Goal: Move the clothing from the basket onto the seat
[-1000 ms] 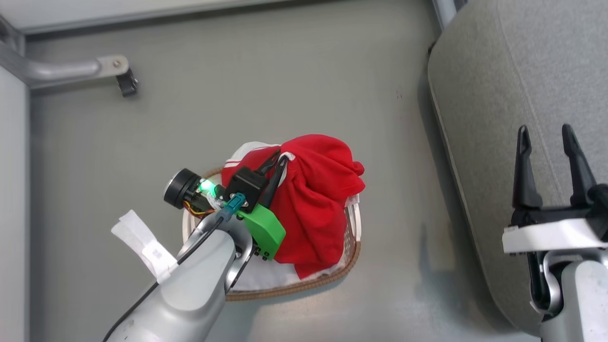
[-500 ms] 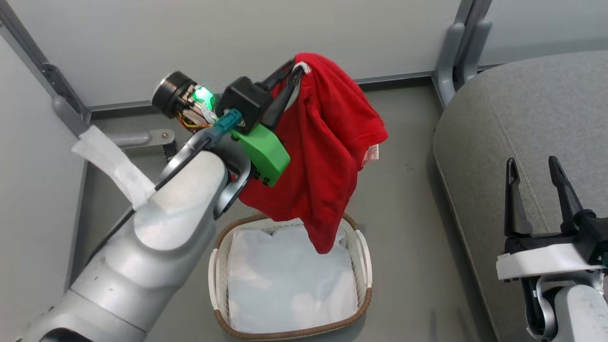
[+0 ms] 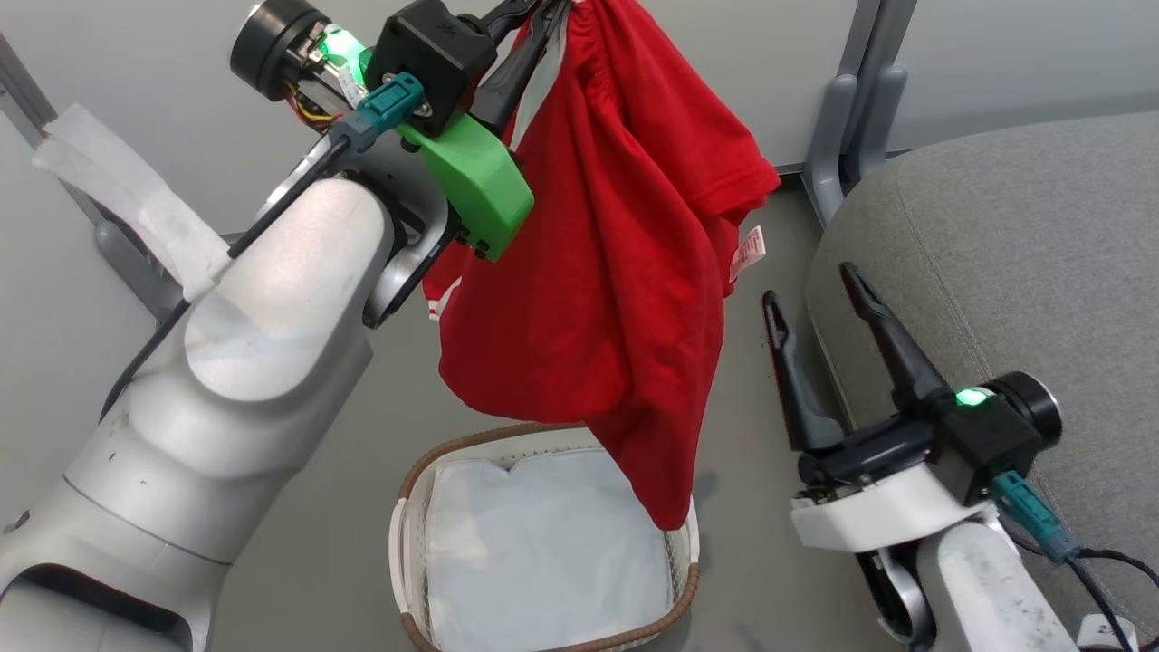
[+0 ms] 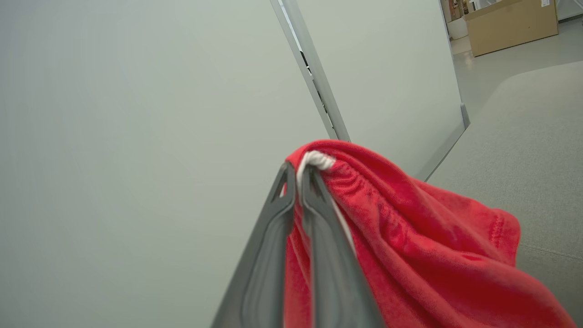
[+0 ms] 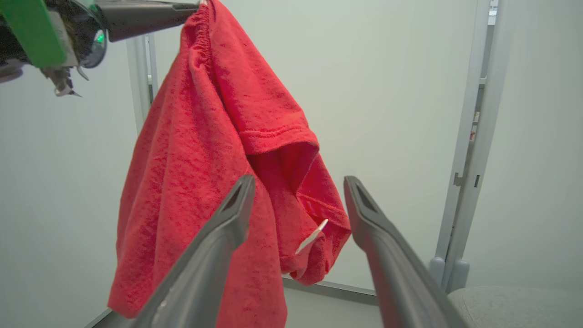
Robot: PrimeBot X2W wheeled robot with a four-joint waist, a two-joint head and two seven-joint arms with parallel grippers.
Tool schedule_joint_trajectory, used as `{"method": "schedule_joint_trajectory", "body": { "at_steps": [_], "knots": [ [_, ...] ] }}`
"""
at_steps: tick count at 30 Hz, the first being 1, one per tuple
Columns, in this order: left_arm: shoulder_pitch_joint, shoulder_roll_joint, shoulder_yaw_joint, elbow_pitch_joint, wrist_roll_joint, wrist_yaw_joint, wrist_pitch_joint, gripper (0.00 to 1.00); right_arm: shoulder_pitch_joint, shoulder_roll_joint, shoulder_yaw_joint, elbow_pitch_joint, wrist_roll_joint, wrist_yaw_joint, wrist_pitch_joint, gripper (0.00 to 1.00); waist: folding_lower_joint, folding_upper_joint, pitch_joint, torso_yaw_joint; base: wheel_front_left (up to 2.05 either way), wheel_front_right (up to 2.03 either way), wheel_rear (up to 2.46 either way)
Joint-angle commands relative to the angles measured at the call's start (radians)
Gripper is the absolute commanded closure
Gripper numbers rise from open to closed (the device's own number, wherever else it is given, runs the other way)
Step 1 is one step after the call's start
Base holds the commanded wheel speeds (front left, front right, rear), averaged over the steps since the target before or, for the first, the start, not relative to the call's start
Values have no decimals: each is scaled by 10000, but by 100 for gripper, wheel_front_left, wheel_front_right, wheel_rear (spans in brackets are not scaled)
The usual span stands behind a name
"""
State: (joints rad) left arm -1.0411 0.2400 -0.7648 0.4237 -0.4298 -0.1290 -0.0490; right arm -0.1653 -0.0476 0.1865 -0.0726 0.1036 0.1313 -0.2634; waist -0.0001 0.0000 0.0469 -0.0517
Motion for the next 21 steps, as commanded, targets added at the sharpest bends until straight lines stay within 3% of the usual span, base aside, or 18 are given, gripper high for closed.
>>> {"method": "schedule_joint_trajectory", "body": {
  "at_steps": [1,6,11,21],
  "knots": [
    [-222,58,-51,-24,-75,-11,6,100,-197,-47,366,-88,-153,-8,-21,0,1,0,-9,-7,0,0,0],
    [-200,68,-302,-59,-346,-18,15,100,-965,-50,1277,160,-640,-10,-21,0,1,0,-55,30,0,0,0],
    [-191,66,-481,-119,-475,-20,52,100,-1860,-48,1416,896,-1226,-8,-21,0,1,0,-73,123,0,0,0],
    [-265,96,-752,-217,-706,-22,31,100,-3705,-407,1973,3734,-1551,-10,-21,0,1,0,-71,358,0,0,0]
  ]
}}
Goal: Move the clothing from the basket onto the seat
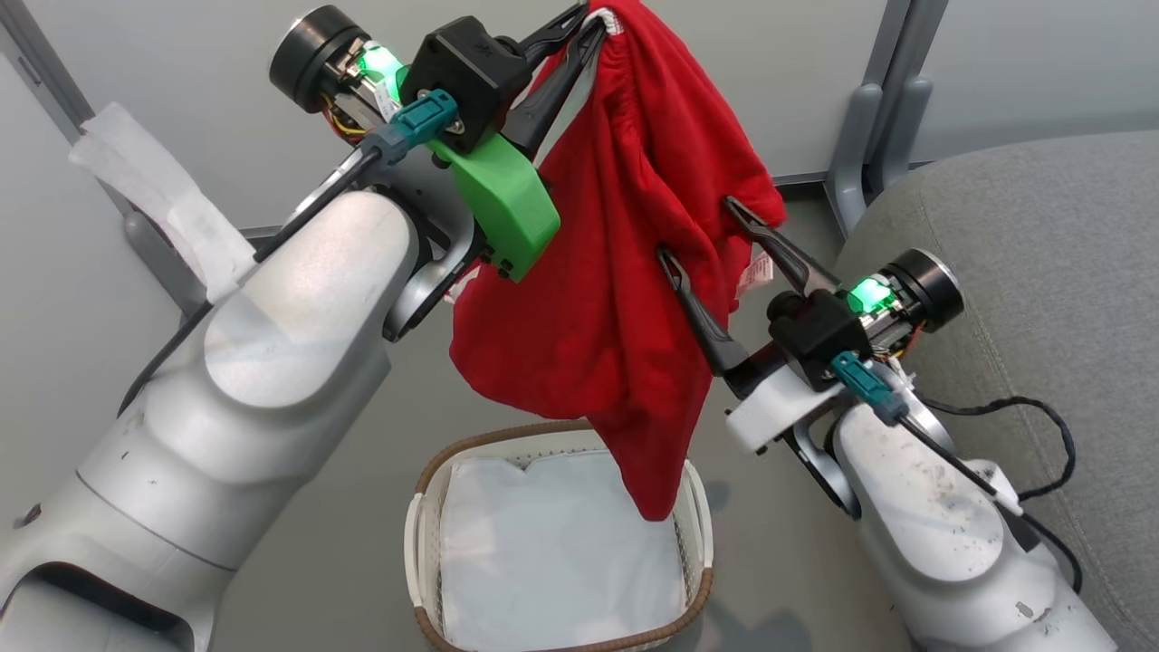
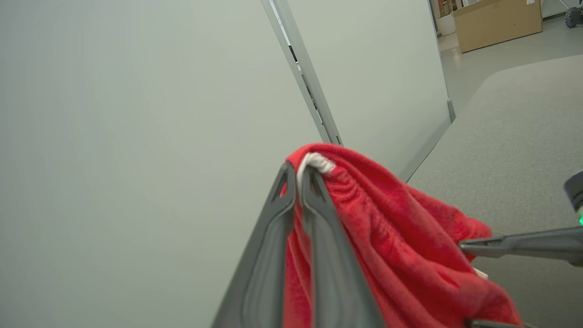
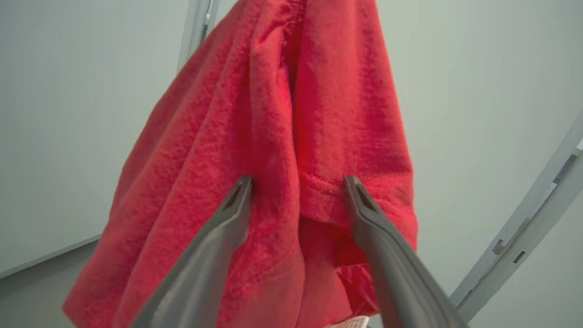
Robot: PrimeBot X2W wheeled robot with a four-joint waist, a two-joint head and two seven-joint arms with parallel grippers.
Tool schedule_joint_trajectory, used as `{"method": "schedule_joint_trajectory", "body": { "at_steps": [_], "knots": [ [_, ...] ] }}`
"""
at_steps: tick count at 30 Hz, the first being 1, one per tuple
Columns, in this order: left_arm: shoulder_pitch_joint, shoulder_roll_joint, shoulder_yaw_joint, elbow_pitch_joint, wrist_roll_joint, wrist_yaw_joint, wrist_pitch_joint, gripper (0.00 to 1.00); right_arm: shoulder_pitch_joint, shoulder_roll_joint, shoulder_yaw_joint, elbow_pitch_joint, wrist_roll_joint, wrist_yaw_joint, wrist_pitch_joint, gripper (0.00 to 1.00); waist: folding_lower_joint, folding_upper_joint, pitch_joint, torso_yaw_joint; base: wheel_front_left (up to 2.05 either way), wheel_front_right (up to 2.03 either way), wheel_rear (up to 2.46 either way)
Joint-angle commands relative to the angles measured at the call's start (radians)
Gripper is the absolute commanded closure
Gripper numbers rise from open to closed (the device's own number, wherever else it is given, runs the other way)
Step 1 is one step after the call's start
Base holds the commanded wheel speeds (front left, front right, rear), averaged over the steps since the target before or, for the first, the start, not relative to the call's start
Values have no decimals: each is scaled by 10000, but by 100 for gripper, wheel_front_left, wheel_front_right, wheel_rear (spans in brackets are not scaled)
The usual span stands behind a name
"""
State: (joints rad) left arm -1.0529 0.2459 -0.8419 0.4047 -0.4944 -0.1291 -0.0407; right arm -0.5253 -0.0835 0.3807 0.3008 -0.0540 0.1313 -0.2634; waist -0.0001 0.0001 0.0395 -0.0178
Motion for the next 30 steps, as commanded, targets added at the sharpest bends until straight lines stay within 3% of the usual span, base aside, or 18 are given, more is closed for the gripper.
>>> {"method": "schedule_joint_trajectory", "body": {
  "at_steps": [1,8,19,20,21,22,30],
  "knots": [
    [-138,29,-9,-27,-66,-20,-60,100,-289,-95,179,406,95,-10,-21,0,1,-1,5,42,0,0,0],
    [-13,-63,-306,-291,-186,-21,-5,100,-1326,-191,1129,2080,777,-10,-21,0,1,-1,-2,219,0,0,0],
    [251,-118,-678,-779,-486,-21,136,100,-2357,-77,2009,3296,1115,-10,-21,0,1,-1,-117,427,0,0,0],
    [284,-106,-685,-801,-522,-20,141,100,-2446,-50,2105,3489,1085,-10,-21,9,1,-1,-128,444,0,0,0],
    [322,-93,-684,-808,-565,-17,146,100,-2516,-24,2170,3617,1122,-10,-21,73,1,-1,-132,458,0,0,0],
    [372,-65,-683,-799,-589,-12,152,100,-2561,7,2313,3830,1206,-10,-19,100,1,-1,-139,473,0,0,0],
    [705,213,-580,-545,-933,59,228,100,-2697,42,2463,4051,1629,-10,-21,100,1,-1,-142,436,0,0,0]
  ]
}}
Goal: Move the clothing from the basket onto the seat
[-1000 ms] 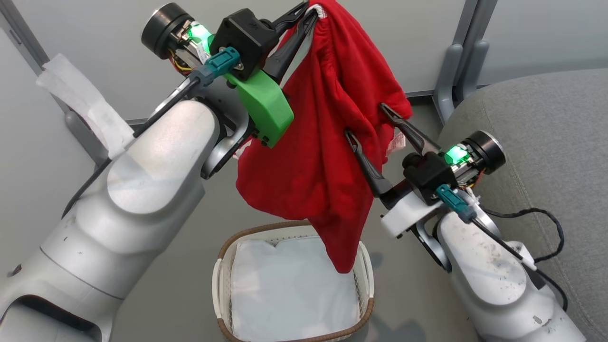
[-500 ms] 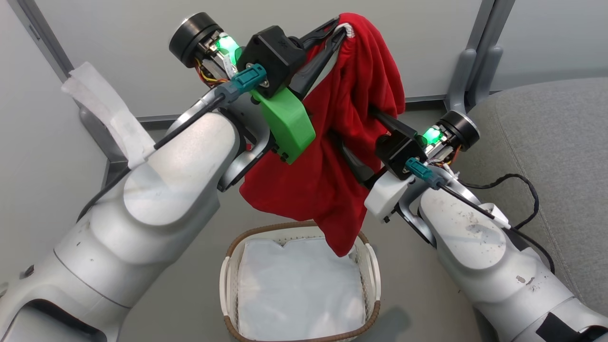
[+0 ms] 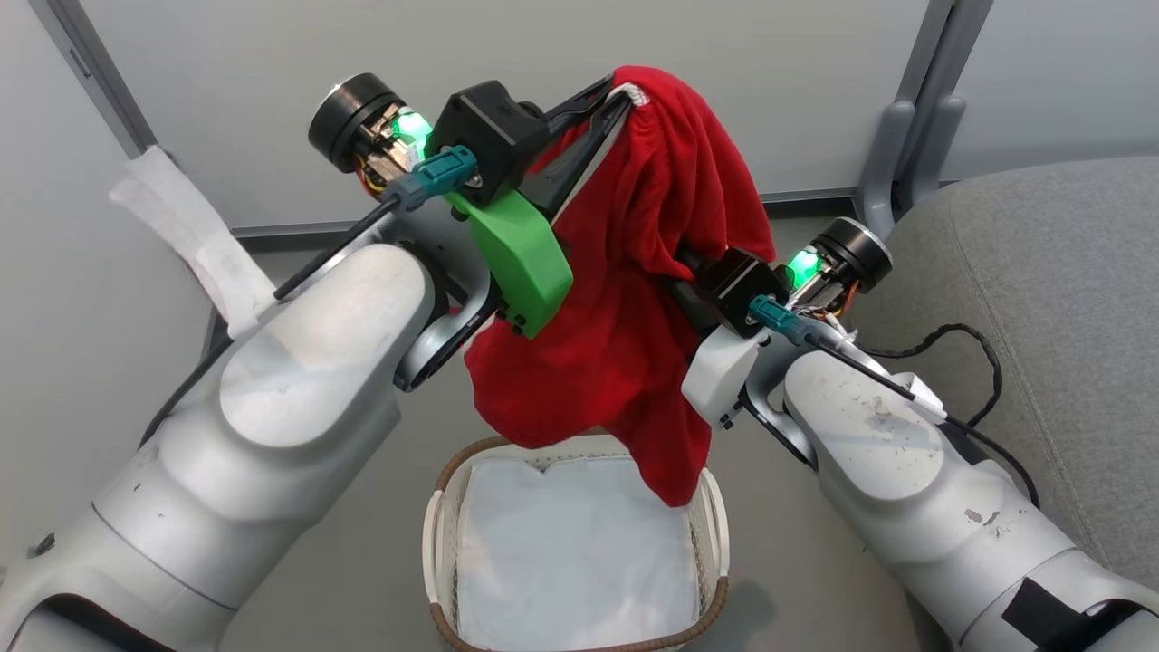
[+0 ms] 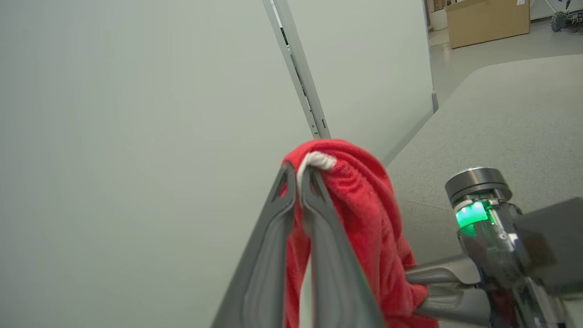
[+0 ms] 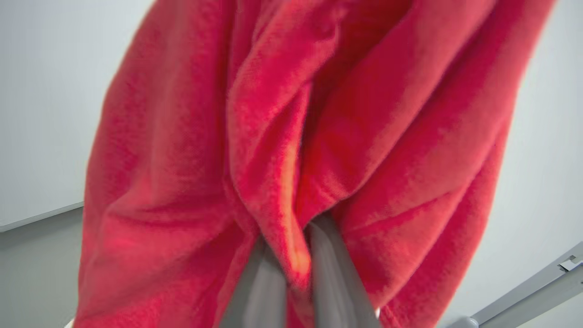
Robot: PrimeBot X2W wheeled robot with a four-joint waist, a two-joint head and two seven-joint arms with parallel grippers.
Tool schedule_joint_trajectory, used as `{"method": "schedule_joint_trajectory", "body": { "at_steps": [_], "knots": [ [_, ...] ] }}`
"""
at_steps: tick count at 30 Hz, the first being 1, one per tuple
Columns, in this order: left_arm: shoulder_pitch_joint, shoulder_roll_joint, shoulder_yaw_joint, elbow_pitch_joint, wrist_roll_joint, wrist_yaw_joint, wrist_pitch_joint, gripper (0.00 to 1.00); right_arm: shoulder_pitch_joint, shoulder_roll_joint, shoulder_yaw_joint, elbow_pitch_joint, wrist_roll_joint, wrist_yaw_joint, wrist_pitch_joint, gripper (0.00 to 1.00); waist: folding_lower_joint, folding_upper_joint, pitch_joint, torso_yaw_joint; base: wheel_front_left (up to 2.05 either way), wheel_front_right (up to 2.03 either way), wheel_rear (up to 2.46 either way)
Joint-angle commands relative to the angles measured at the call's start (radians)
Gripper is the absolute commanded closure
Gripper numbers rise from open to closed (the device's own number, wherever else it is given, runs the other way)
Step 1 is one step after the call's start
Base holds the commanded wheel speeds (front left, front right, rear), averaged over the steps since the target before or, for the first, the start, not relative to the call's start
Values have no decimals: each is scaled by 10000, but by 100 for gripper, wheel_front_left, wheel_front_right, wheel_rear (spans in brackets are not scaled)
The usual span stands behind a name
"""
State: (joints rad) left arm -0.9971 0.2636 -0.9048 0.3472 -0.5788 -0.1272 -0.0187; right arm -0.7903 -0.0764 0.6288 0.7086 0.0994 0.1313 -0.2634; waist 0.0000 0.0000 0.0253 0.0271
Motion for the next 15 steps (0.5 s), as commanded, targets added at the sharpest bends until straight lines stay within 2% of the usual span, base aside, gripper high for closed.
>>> {"method": "schedule_joint_trajectory", "body": {
  "at_steps": [1,6,7,8,9,10,11,15],
  "knots": [
    [169,71,70,64,-121,51,15,100,-28,-47,-59,-67,131,-12,-21,100,0,0,1,-26,0,0,0],
    [364,271,323,304,-478,105,-69,100,17,-199,-188,-406,225,-10,-21,100,0,0,42,-156,0,0,0],
    [404,297,393,323,-571,113,-88,86,-3,-227,-208,-473,243,-10,-22,100,0,0,61,-191,0,0,0],
    [449,339,474,343,-679,119,-113,63,-48,-261,-263,-586,257,-10,-22,100,0,0,94,-244,0,0,0],
    [498,397,522,371,-758,117,-107,33,-93,-304,-323,-682,245,-10,-21,100,0,0,122,-298,0,0,0],
    [538,466,550,391,-805,114,-119,15,-126,-336,-375,-762,230,-12,-21,100,0,0,145,-351,0,0,0],
    [579,521,573,408,-866,107,-128,2,-153,-379,-454,-841,234,-10,-22,100,0,0,166,-397,0,0,0],
    [850,639,756,419,-1231,89,-220,0,-242,-583,-814,-1164,162,-12,-22,100,0,0,278,-631,0,0,0]
  ]
}}
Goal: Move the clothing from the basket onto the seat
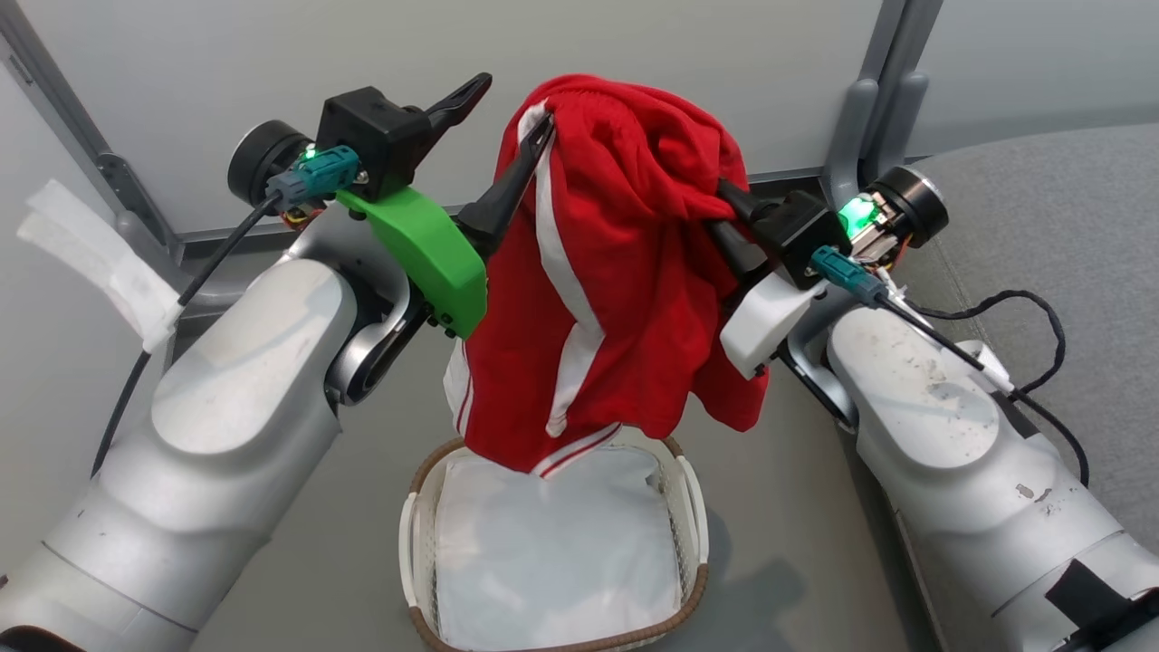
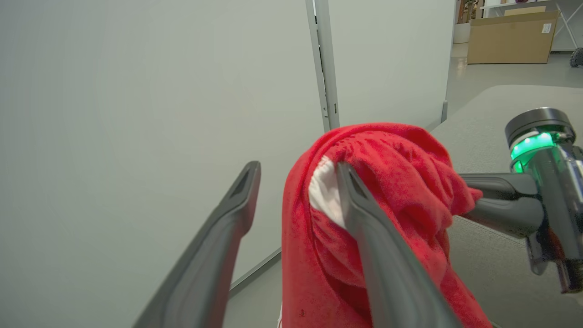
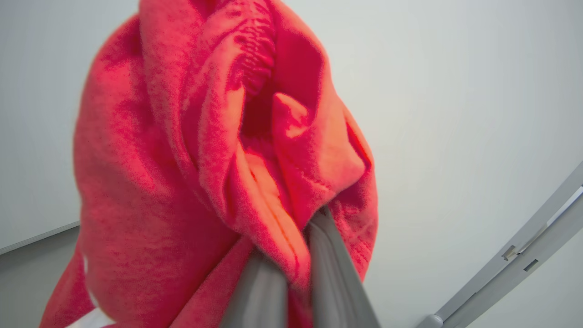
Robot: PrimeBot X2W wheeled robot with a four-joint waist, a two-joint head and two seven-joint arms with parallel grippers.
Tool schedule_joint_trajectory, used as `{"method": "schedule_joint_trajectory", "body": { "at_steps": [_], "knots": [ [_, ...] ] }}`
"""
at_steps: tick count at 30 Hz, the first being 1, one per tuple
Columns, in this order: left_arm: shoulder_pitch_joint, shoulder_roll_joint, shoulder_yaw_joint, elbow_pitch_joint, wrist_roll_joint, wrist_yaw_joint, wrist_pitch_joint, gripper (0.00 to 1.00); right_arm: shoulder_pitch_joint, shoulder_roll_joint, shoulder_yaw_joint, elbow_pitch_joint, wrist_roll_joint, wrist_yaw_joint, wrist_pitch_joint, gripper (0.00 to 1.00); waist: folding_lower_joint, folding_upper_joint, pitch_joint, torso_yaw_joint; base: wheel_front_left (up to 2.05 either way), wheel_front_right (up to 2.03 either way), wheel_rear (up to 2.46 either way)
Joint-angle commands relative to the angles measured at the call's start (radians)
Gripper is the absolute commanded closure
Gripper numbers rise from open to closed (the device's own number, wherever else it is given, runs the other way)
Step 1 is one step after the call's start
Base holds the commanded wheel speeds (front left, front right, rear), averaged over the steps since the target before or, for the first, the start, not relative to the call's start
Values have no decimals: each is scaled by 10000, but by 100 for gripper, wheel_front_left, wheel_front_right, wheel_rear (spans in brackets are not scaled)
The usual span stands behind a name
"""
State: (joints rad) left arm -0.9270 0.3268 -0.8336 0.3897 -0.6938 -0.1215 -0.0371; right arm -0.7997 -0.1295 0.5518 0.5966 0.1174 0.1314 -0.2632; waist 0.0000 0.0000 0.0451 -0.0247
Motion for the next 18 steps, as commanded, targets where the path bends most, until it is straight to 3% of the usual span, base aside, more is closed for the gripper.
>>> {"method": "schedule_joint_trajectory", "body": {
  "at_steps": [1,10,18],
  "knots": [
    [253,28,85,-12,-185,36,-83,0,-163,-93,-131,-112,-28,-14,-24,100,0,0,116,-196,0,0,0],
    [1276,280,68,-198,-491,81,-565,0,-208,-697,-887,-600,-243,-14,-24,100,0,0,406,-1109,0,0,0],
    [2410,-123,-269,-416,-417,367,-1338,0,70,-1346,-1366,-915,-370,-14,-24,100,0,0,645,-2270,0,0,0]
  ]
}}
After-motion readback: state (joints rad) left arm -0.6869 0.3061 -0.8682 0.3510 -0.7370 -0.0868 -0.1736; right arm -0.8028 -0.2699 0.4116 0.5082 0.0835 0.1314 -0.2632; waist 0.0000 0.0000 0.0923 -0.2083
